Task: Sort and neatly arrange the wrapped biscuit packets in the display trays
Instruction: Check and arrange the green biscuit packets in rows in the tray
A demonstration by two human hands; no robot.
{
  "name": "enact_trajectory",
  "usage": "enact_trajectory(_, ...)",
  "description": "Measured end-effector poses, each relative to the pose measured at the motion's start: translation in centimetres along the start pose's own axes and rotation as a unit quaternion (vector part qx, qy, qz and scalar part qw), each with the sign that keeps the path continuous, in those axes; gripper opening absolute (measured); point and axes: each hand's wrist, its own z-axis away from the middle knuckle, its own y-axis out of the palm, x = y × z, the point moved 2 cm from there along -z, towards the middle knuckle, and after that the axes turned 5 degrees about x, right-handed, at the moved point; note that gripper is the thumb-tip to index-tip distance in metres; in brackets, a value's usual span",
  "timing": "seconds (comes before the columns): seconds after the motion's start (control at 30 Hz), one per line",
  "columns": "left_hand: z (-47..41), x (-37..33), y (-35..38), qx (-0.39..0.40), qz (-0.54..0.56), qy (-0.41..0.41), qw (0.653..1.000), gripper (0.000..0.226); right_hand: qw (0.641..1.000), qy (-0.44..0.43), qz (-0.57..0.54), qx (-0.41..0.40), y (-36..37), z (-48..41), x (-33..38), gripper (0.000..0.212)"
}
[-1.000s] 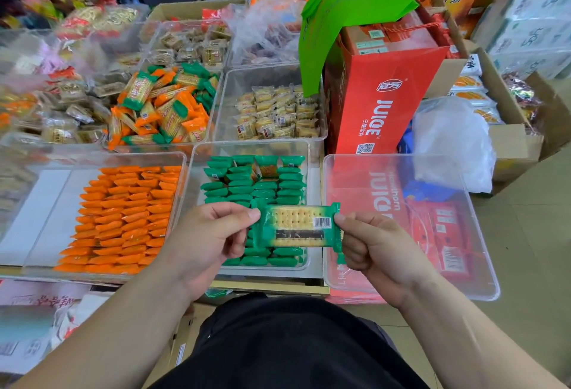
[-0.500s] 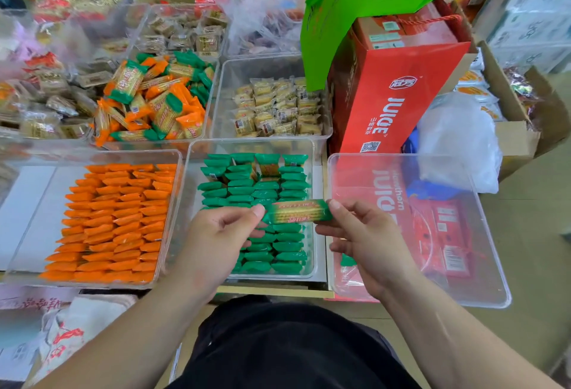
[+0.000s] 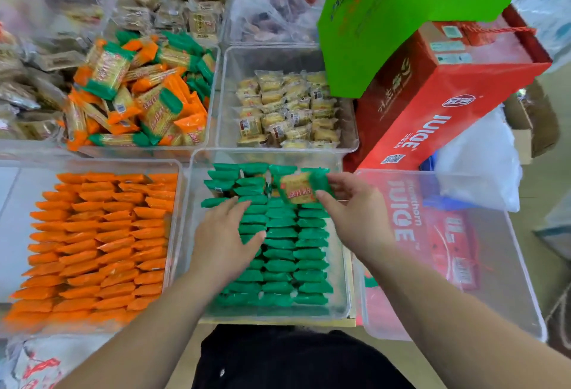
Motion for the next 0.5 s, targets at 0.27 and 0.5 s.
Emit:
enact_trajectory(0.27,-2.9,4.0,2.6,0.097,-0.140,0.030,0.985,0.075,0.950,-0.124,0.276,0.075,4.6,-4.9,0.2,0.031)
enact_trajectory(0.5,-2.9,3.2,1.5,0.052,-0.148,0.059,0.986,0.076,0.903,-0.119,0.398,0.105,7.7,-6.7,-1.5,0.028)
